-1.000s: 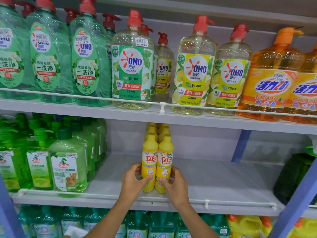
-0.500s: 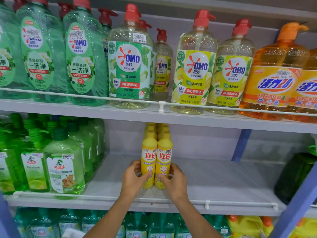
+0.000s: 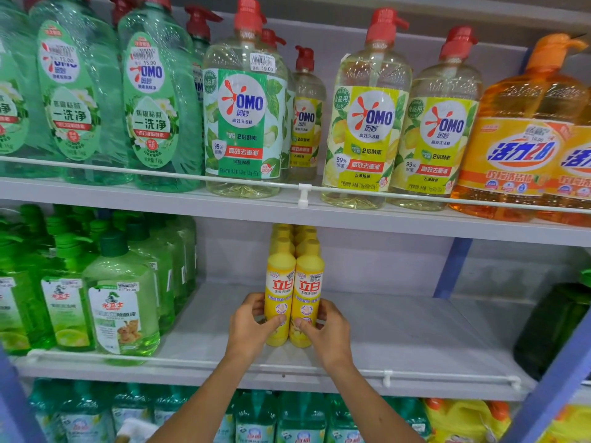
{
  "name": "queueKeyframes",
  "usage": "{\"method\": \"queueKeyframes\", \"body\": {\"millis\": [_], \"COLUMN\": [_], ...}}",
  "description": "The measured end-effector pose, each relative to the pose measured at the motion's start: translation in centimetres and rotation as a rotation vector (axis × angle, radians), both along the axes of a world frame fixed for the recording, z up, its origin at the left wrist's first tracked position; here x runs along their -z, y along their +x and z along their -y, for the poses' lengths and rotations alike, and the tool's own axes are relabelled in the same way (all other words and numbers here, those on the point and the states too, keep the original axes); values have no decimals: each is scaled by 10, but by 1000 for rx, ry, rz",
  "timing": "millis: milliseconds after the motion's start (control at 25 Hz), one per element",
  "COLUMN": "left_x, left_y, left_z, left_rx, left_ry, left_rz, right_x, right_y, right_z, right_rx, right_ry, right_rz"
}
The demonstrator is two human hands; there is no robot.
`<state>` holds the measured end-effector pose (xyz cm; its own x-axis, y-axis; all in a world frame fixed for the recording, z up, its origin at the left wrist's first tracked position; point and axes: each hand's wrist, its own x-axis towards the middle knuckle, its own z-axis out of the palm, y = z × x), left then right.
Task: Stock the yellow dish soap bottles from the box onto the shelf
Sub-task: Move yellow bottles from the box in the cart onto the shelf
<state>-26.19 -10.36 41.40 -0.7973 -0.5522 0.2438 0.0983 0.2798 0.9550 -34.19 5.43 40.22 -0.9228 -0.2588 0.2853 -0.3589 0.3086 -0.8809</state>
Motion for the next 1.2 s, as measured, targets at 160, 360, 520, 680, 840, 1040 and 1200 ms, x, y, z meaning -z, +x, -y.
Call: {"method": "queueKeyframes", "body": {"millis": [160, 360, 520, 680, 840, 1040, 1200], "left_x": [1, -1, -2, -5, -11, -3, -3], "left_y": [0, 0, 1, 1, -1, 6, 22], "left_z": [0, -1, -4, -4, -2, 9, 17], "left_rx": [-11, -18, -12, -6, -3, 28, 131], "left_ry": [-13, -7, 4, 6, -17, -103, -304], "left_rz": [-5, -2, 11, 48, 99, 184, 348], "right_x": [-2, -3, -9, -12, -19, -38, -47], "right_y": [1, 1, 3, 3, 7, 20, 30], "right_z": [0, 0, -1, -1, -2, -12, -28], "right_rx": [10, 16, 20, 24, 18, 8, 4], "right_ry": [7, 21, 47, 74, 110, 263, 547], "right_rz": [-11, -11, 5, 12, 18, -41, -58]}}
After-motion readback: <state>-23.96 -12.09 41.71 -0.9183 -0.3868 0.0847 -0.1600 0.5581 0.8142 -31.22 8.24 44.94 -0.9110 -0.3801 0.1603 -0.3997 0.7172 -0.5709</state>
